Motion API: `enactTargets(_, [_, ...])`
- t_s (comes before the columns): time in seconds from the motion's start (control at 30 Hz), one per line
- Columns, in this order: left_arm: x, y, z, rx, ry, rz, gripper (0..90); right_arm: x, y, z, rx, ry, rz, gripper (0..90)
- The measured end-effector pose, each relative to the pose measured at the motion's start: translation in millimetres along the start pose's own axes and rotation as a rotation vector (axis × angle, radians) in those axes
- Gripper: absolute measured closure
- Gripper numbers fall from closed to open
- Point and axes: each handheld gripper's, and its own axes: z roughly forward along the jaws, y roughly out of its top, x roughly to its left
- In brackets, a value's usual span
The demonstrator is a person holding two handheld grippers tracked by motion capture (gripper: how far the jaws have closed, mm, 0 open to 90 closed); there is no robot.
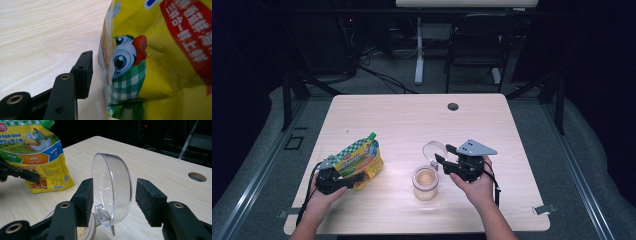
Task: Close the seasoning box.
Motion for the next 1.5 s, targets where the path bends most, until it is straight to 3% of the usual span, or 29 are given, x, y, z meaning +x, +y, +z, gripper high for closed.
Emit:
enactTargets(0.37, [-0.4,0.5,-1.4,0.0,0.001,0.011,51.1,9.9,1.2,-1.0,-0.02,0.002,-0.033,60.6])
enactTargets(0.63, [-0.6,0.5,-1.8,-0.002,0.001,0.008,51.1,22.9,0.3,-6.3,-0.018,0.02,-0.085,61.0])
enactTargets(0.87, [-0.8,0.6,-2.4,-0.007,0.004,0.014,51.1,34.6,-3.3,-8.8,0.008,0.033,-0.129,57.8])
enactTargets(1.17, [-0.9,0.1,-3.9,-0.006,0.002,0.016,50.8,42.6,-10.6,-9.8,0.018,0.039,-0.143,52.0])
enactTargets(1.5, [-4.0,-0.1,-5.0,-0.023,-0.005,0.026,48.0,52.2,-16.3,-10.6,0.036,0.019,-0.187,47.9])
